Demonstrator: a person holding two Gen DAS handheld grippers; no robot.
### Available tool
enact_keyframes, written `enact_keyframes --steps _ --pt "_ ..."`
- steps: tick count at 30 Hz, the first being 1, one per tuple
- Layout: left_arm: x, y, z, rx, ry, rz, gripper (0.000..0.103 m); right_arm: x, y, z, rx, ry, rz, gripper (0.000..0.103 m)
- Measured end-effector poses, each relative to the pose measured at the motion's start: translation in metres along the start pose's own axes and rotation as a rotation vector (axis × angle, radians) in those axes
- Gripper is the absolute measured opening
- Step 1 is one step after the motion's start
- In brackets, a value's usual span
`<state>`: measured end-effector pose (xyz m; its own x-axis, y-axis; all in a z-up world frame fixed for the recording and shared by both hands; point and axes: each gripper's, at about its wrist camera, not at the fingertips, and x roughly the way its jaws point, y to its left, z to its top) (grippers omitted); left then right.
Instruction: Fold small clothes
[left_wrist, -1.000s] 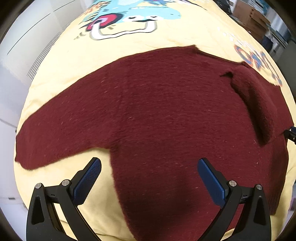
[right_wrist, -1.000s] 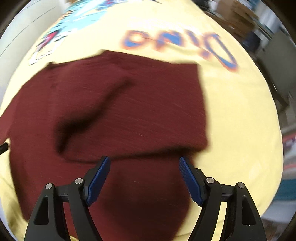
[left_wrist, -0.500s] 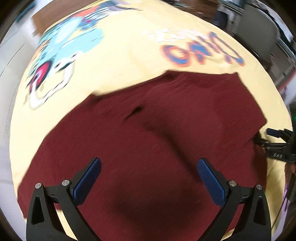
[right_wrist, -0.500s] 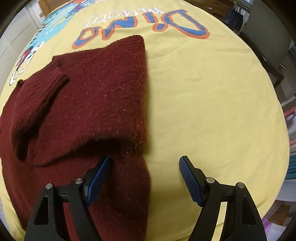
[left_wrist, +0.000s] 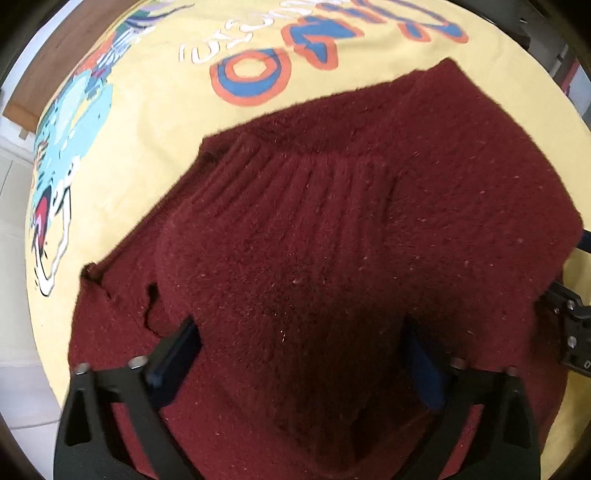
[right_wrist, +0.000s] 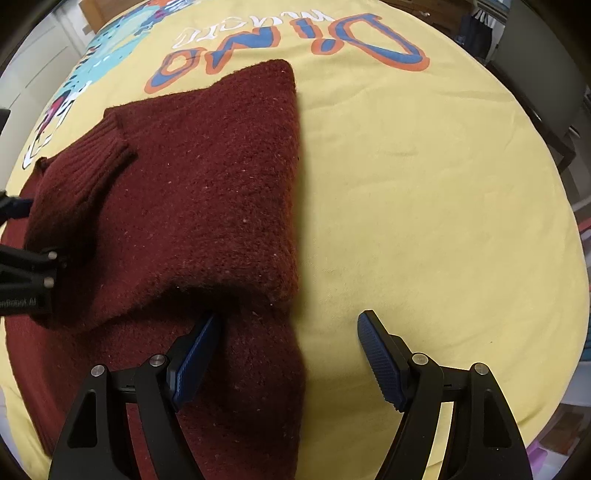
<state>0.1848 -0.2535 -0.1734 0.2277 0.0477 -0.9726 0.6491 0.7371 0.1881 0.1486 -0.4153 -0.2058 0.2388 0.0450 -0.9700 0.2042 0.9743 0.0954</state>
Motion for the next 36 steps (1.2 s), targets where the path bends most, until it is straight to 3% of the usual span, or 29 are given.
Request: enact_keyframes --steps 2,4,6,9,11,12,19,21,25,27,30,33,36 --pt "0.004 0.008 0.0 -0.024 0.004 -0.033 0.071 -0.002 -0.004 -0.01 0.001 -0.005 -0.001 0.078" --pt "0.003 0.018 -0.001 -0.03 -0.009 -0.026 0.039 -0.001 -0.003 -0.007 -0.002 -0.009 -0.001 0.078" --pt "-0.001 0.031 -0.004 -0.033 -0.027 0.016 0.014 -0.001 0.001 -0.002 -0.007 -0.009 0.0 0.078" --pt "-0.011 0.059 -0.012 -0.1 -0.063 -0.028 0.013 -0.001 0.004 0.003 -0.011 -0.012 0.002 0.072" --pt "-0.019 0.08 -0.021 -0.141 -0.094 -0.039 0.013 -0.003 0.005 0.007 -0.007 -0.022 0.03 0.025" --pt "-0.024 0.09 -0.026 -0.157 -0.113 -0.034 0.013 -0.004 0.005 0.01 0.004 -0.028 0.047 0.018" --pt "-0.036 0.157 -0.07 -0.334 -0.183 -0.051 0.013 -0.003 0.011 0.01 -0.002 -0.023 0.036 0.015" --pt "-0.034 0.172 -0.066 -0.387 -0.181 -0.069 0.014 0.001 0.019 0.009 -0.014 -0.015 0.03 0.015" --pt "-0.007 0.185 -0.094 -0.476 -0.143 -0.124 0.021 0.003 0.025 0.01 -0.024 -0.007 0.02 0.015" --pt "0.008 0.186 -0.101 -0.533 -0.105 -0.17 0.027 0.004 0.025 0.012 -0.019 -0.001 0.024 0.015" --pt "0.015 0.182 -0.113 -0.589 -0.071 -0.172 0.038 0.004 0.026 0.01 -0.021 0.001 0.022 0.015" --pt "0.017 0.187 -0.132 -0.642 -0.05 -0.19 0.055 0.003 0.029 0.008 -0.025 0.0 0.014 0.016" --pt "0.017 0.196 -0.144 -0.679 -0.036 -0.209 0.06 0.001 0.03 0.004 -0.029 0.001 0.009 0.017"
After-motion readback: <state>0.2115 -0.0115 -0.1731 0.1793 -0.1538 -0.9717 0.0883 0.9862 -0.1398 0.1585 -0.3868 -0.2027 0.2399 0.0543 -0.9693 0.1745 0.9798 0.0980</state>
